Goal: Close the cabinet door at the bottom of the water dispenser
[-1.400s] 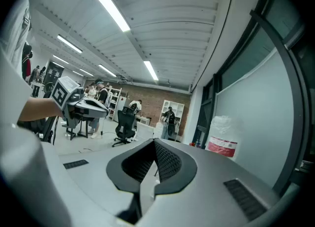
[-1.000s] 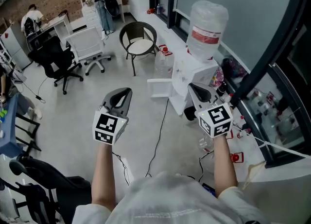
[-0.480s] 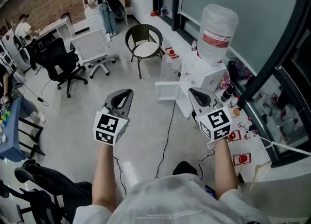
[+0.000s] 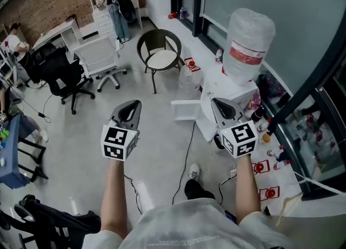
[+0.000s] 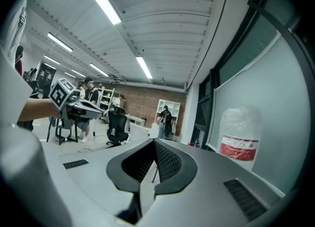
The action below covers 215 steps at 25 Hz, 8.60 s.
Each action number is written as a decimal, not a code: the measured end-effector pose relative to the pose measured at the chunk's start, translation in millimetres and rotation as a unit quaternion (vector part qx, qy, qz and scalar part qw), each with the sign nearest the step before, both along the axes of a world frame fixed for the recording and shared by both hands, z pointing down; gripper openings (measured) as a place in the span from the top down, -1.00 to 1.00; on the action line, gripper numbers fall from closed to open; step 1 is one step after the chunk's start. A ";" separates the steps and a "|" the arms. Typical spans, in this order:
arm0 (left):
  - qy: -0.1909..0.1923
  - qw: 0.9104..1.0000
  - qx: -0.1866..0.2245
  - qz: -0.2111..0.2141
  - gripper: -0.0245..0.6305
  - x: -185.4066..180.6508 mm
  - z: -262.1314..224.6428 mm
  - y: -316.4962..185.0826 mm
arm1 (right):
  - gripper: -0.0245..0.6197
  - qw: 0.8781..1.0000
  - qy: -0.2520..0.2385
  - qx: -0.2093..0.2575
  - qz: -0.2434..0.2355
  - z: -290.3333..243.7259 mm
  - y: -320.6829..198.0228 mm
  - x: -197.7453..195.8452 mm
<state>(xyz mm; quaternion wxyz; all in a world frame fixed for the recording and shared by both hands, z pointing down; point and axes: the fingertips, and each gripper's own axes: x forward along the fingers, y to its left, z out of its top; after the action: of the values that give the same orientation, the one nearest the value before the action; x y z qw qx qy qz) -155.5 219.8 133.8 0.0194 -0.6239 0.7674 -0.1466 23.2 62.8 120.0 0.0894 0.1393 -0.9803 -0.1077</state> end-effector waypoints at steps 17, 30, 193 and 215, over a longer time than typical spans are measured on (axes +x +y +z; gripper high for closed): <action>0.123 0.986 0.113 0.017 0.87 -76.4 -32.2 -244.3 | 0.84 0.999 0.012 -0.023 -0.029 17.8 -250.5 -101.1; 0.187 0.978 0.028 0.090 0.87 -149.6 104.0 -359.4 | 0.84 0.995 0.067 -0.064 0.036 117.6 -299.0 -147.8; 0.038 0.941 -0.035 0.335 0.85 -30.3 120.5 -452.5 | 0.84 0.913 0.061 -0.030 0.402 111.7 -291.4 61.8; -0.085 0.912 0.121 0.382 0.85 -26.8 -61.2 -400.1 | 0.84 0.940 0.006 0.107 0.323 -40.7 -271.1 -35.9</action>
<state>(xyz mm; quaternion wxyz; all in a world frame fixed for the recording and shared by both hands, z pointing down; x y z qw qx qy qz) -182.4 -180.3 72.5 0.2148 -0.8476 0.4775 -0.0867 -12.7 -208.2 79.3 0.1096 0.4566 -0.8648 -0.1777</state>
